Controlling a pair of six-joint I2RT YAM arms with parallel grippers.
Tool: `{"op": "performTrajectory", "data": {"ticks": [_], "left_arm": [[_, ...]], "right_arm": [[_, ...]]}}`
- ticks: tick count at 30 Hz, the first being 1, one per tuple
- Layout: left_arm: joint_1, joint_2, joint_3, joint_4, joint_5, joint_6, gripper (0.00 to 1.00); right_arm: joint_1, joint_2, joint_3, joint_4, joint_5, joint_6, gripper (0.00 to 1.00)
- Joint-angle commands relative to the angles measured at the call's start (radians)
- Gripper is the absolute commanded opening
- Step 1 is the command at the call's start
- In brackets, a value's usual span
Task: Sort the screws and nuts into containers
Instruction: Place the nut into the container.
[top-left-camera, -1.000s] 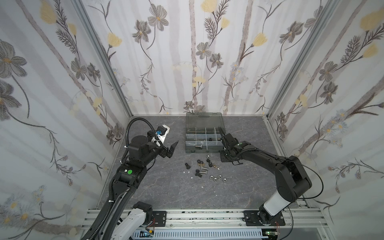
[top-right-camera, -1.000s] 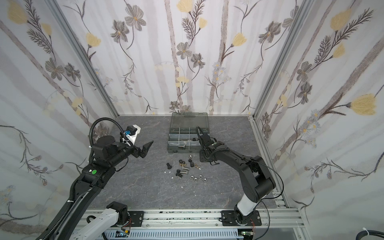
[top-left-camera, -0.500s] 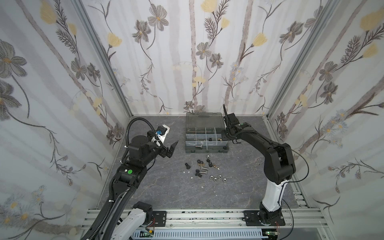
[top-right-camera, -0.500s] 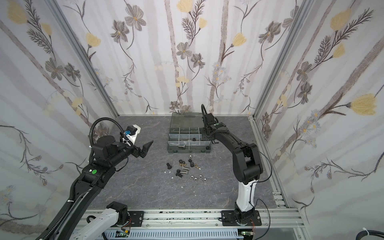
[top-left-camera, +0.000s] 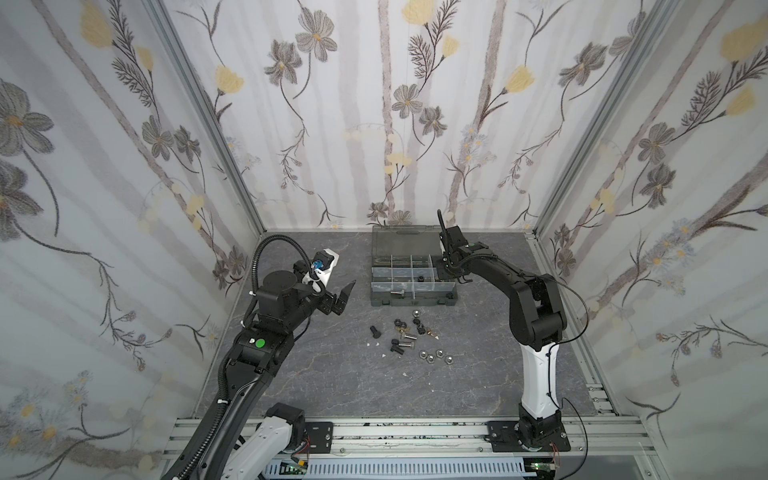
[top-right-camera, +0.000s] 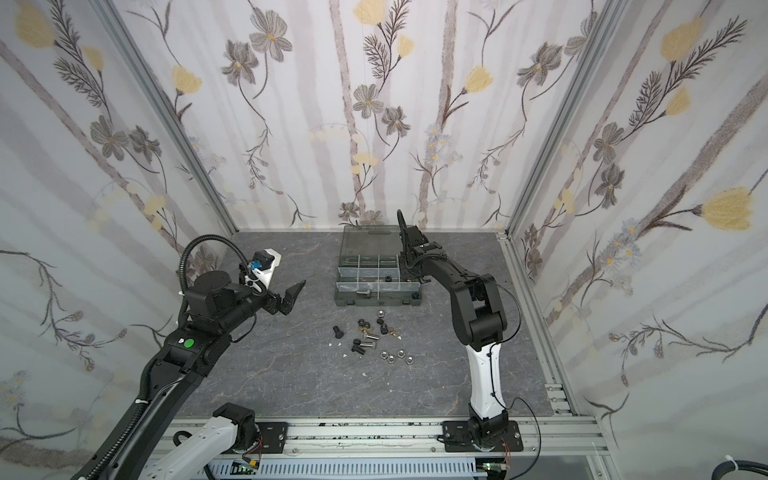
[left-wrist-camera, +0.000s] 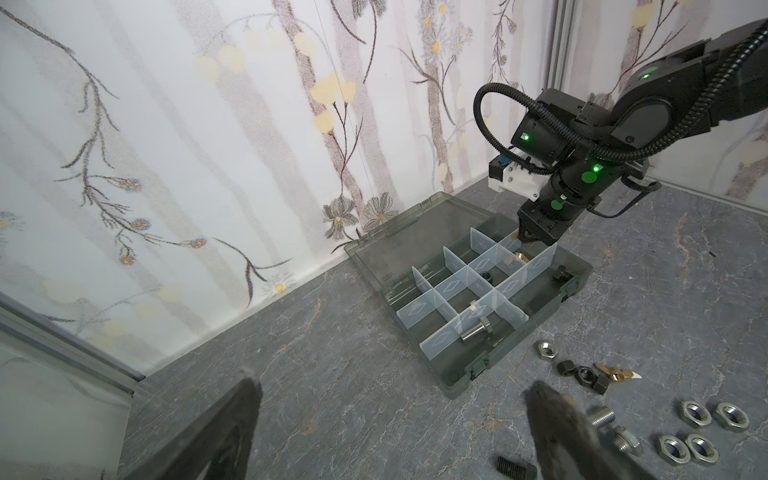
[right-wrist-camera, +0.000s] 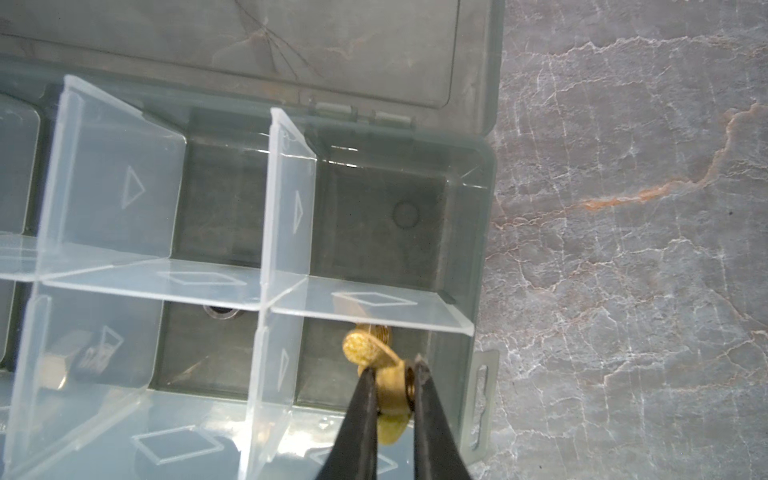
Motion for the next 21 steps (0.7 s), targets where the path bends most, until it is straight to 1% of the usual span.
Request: {"op": "performTrajectory", "data": {"ticks": [1, 5, 9, 11, 18, 21], "left_arm": [[0.000, 0.005, 0.006, 0.022, 0.004, 0.013, 1.00], [0.001, 0.005, 0.008, 0.019, 0.000, 0.013, 1.00], [0.001, -0.001, 0.008, 0.022, -0.007, 0.013, 1.00], [0.000, -0.002, 0.006, 0.022, -0.005, 0.013, 1.00], [0.000, -0.001, 0.006, 0.025, -0.002, 0.013, 1.00], [0.001, -0.003, 0.004, 0.025, -0.004, 0.013, 1.00]], "right_arm": [[-0.005, 0.010, 0.002, 0.004, 0.001, -0.017, 0.12], [-0.009, 0.018, -0.005, 0.003, -0.002, -0.018, 0.22], [-0.010, 0.007, -0.016, 0.008, -0.004, -0.023, 0.26], [-0.010, -0.004, -0.017, 0.008, -0.018, -0.031, 0.30], [-0.008, -0.073, -0.016, -0.022, -0.051, -0.050, 0.32], [-0.001, -0.140, -0.063, -0.040, -0.069, -0.063, 0.32]]}}
